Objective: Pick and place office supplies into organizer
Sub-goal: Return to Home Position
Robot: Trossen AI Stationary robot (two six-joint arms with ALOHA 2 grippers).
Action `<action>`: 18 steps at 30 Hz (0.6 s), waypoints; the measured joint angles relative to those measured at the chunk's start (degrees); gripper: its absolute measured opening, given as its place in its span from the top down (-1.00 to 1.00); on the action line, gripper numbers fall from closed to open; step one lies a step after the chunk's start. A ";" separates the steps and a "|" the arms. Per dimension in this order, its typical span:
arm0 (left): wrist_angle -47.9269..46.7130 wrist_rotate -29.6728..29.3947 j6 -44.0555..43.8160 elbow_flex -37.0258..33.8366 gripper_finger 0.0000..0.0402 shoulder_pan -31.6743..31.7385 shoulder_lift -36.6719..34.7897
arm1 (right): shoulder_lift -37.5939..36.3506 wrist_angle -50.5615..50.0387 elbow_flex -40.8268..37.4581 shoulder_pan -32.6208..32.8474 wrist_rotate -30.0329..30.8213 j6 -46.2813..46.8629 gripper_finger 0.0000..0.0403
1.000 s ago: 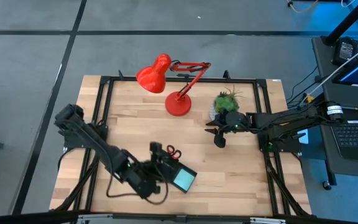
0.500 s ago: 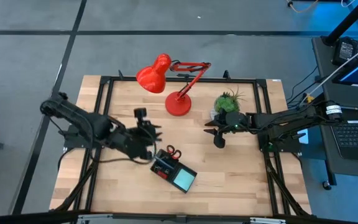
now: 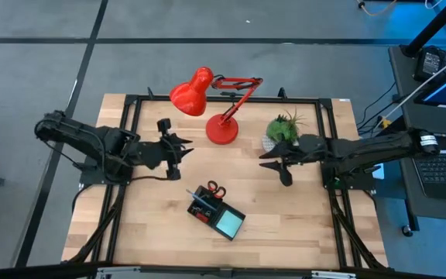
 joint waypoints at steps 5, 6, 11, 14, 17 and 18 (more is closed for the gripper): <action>12.54 3.78 3.96 -14.11 0.53 3.23 -9.31 | -6.99 -5.83 -1.05 3.17 2.11 0.33 0.34; 15.03 4.43 4.47 -16.61 0.53 4.01 -11.23 | -8.26 -5.67 -1.86 3.87 3.50 0.27 0.34; 25.34 9.82 6.55 -28.90 0.54 7.94 -21.45 | -14.91 -2.73 -8.78 6.74 10.60 0.03 0.34; 31.08 12.87 7.88 -35.74 0.53 10.68 -27.34 | -18.85 -0.96 -12.38 7.41 10.74 -0.06 0.34; 34.93 16.13 8.06 -41.24 0.53 13.75 -32.63 | -22.37 -1.21 -14.50 7.85 10.56 -0.11 0.34; 35.82 17.31 8.08 -42.83 0.54 14.86 -34.26 | -23.37 -1.07 -15.01 7.88 10.01 -0.16 0.34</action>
